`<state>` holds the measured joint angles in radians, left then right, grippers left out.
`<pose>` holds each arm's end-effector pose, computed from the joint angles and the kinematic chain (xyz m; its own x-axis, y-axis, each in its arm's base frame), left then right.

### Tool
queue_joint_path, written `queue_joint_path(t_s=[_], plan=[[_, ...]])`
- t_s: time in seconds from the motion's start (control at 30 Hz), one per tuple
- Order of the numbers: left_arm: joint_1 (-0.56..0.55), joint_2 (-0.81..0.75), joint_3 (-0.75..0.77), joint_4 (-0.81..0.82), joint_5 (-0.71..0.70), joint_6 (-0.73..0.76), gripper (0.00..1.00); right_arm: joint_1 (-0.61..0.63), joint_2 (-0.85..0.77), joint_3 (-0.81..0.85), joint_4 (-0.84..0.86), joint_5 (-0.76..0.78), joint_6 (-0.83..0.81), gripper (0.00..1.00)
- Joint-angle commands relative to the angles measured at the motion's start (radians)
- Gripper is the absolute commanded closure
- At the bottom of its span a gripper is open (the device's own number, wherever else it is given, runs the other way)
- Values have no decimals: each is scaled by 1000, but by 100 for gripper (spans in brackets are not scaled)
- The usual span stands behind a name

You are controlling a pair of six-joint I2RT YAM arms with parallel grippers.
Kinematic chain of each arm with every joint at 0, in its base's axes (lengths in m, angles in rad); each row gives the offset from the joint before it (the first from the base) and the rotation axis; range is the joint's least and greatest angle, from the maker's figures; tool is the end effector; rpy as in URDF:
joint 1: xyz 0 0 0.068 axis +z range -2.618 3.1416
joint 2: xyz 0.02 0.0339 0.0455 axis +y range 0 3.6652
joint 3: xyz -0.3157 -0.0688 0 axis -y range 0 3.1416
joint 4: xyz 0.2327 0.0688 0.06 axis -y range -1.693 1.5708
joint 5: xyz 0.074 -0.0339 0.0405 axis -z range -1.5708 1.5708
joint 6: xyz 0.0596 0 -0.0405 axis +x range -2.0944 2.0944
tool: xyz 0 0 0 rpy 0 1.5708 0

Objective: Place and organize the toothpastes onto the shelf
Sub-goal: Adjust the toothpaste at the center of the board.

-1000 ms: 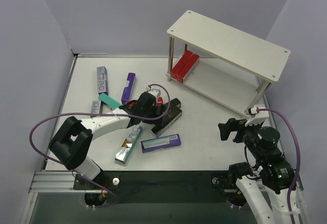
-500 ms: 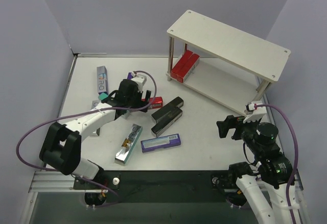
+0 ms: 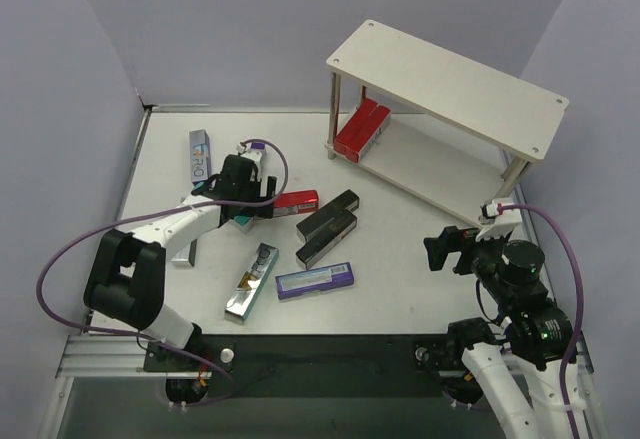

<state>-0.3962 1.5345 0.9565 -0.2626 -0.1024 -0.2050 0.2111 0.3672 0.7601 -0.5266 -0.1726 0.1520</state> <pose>0.3023 -0.1199 0.2528 -0.7383 0.0893 -0.6686 0.1744 0.9828 -0.0612 0.0456 0.0202 0.3537 -0.1853 0.1128 -0.9762 -0.3488 0.9211 0.1727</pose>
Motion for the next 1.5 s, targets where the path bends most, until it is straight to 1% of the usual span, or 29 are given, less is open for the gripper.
queue_joint_path(t_s=[0.0,0.17,0.2,0.27,0.57,0.63,0.67,0.8,0.9,0.93,1.0,1.03,1.1,1.13,1.23,1.33,1.47], plan=[[11,32,57,-36,-25,-39,3,7,22,21,46,2,-15,0],[7,58,67,-7,47,-72,3,7,32,19,51,-4,-14,0],[3,61,67,8,81,-80,3,7,33,18,56,-5,-12,0],[-15,67,70,22,99,-96,3,8,35,18,56,-5,-14,0],[-50,70,117,26,86,-111,3,7,38,21,59,-8,-14,0],[-67,70,132,20,64,-111,3,7,36,21,57,-7,-12,0],[-73,73,142,-1,23,-109,3,7,36,21,59,-7,-12,0],[-128,99,212,-39,-58,-68,3,7,32,18,59,-1,-15,0],[-167,142,263,-128,-160,-71,3,7,29,18,57,2,-16,0],[-171,154,286,-156,-190,-123,3,7,27,19,56,2,-19,0],[-182,150,280,-196,-252,-189,3,7,24,21,56,8,-20,0],[-184,132,260,-207,-276,-292,3,7,22,19,56,12,-19,0],[-184,110,240,-239,-333,-410,3,7,19,18,54,16,-20,0],[-184,89,223,-250,-350,-518,3,7,18,18,53,16,-19,0],[-191,66,208,-285,-411,-682,3,5,22,15,54,19,-19,0],[-196,79,202,-306,-445,-789,3,7,29,16,54,19,-22,0],[-196,137,232,-313,-444,-858,3,7,26,16,53,24,-29,0]])
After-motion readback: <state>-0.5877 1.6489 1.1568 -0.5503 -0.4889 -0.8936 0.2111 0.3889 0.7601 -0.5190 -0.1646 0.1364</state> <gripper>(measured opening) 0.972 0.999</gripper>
